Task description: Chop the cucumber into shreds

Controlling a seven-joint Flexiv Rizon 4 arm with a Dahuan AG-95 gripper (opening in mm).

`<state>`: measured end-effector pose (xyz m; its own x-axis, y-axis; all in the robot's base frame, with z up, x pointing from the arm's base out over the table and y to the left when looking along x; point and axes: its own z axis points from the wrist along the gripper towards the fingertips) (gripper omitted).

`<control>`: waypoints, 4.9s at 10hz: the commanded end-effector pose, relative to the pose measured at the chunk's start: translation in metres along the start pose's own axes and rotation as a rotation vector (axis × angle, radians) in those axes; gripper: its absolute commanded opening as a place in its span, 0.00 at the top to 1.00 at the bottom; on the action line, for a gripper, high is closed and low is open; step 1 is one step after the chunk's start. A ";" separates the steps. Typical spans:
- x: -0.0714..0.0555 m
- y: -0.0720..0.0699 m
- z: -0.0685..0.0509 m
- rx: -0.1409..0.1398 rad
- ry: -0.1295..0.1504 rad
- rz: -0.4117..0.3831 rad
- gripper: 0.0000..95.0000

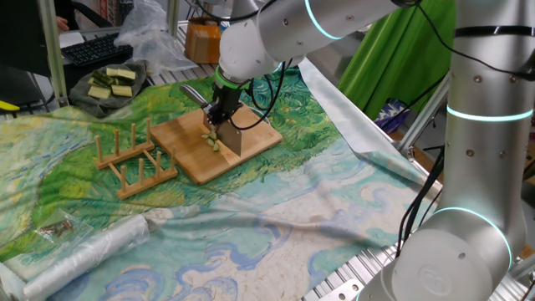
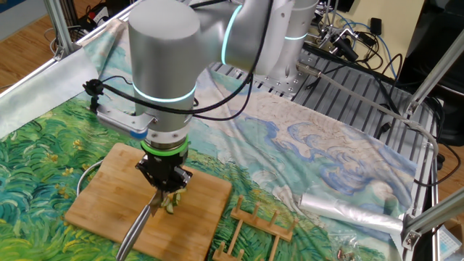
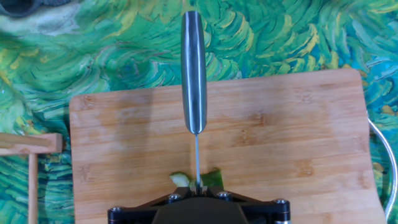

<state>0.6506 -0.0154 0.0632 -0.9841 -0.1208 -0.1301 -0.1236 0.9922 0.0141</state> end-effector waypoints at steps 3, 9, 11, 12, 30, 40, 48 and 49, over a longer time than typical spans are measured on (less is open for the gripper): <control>0.000 -0.009 -0.005 -0.002 -0.003 -0.021 1.00; 0.002 -0.008 0.018 -0.017 -0.018 -0.025 1.00; 0.005 -0.007 0.040 -0.023 -0.040 -0.017 1.00; 0.005 -0.007 0.039 -0.027 -0.040 -0.014 1.00; -0.002 -0.006 0.018 -0.001 0.028 0.014 1.00; -0.001 -0.012 0.003 0.011 0.016 -0.004 1.00; 0.003 -0.013 0.038 -0.010 -0.001 -0.006 1.00; 0.003 -0.012 0.038 -0.018 0.000 0.001 1.00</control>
<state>0.6552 -0.0269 0.0325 -0.9829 -0.1222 -0.1379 -0.1277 0.9913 0.0315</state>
